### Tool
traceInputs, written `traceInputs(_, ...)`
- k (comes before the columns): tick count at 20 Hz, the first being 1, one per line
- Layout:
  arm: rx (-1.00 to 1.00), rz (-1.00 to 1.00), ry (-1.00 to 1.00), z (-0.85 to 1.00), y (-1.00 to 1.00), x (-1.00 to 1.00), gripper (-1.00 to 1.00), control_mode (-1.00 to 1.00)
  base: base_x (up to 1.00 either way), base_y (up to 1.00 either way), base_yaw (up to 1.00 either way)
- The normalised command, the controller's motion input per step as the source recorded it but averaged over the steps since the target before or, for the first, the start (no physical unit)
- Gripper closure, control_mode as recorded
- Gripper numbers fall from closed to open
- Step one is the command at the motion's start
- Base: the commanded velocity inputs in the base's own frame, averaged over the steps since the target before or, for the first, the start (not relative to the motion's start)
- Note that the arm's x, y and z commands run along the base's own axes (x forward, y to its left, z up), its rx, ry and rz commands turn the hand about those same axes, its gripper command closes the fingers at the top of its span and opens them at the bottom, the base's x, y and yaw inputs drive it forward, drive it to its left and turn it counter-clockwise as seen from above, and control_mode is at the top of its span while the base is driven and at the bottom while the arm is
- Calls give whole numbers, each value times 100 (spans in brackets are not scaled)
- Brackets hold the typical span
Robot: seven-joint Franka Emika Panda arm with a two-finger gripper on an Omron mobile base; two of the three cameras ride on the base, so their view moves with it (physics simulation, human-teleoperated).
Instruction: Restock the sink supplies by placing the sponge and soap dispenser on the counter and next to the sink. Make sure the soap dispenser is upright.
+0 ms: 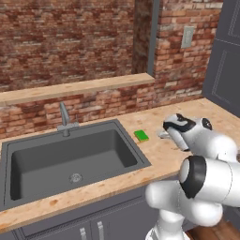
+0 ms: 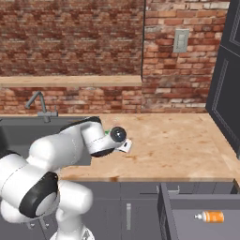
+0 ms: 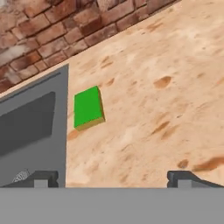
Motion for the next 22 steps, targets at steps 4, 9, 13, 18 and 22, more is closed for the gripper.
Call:
traceInputs(4, 3, -55, 19, 41, -69, -44, -100, -100, 0, 0, 0)
traceInputs(9, 15, -51, 37, 47, -91, -18, -100, -100, 0, 0, 0)
traceInputs(13, 20, -45, 37, 20, -100, -19, -100, -100, 0, 0, 0)
traceInputs(18, 20, -34, 17, -14, -100, -45, -100, -100, 0, 0, 0)
traceInputs(22, 19, -26, 2, -46, -91, -68, -100, -100, 0, 0, 0)
